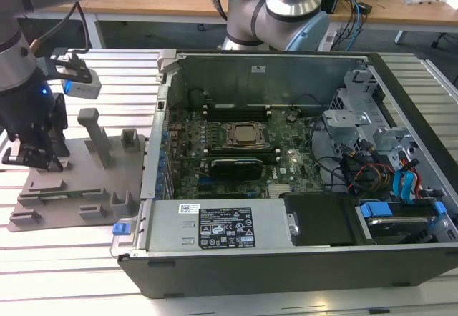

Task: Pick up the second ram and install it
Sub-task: 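Pick up the second ram and move it above second insertion slot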

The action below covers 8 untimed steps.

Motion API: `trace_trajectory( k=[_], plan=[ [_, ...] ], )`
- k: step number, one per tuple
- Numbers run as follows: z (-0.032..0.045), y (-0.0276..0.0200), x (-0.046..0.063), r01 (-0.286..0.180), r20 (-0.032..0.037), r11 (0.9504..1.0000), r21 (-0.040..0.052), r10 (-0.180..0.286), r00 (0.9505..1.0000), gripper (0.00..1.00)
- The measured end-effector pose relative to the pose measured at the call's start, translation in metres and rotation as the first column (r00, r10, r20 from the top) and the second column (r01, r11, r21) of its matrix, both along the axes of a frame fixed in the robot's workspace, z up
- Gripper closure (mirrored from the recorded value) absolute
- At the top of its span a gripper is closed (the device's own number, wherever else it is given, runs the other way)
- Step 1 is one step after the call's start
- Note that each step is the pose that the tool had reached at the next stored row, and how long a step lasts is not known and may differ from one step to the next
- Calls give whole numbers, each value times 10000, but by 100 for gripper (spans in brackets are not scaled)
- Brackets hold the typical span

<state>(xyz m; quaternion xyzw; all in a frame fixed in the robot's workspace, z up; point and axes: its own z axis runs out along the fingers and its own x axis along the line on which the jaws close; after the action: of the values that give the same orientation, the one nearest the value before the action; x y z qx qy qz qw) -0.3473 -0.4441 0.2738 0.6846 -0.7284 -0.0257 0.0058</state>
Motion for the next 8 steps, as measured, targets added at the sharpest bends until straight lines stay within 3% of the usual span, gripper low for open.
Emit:
trace_trajectory(
  k=[8],
  plan=[
    [-128,0,-4,0,0,10000,-9,0,10000,64]
  ],
)
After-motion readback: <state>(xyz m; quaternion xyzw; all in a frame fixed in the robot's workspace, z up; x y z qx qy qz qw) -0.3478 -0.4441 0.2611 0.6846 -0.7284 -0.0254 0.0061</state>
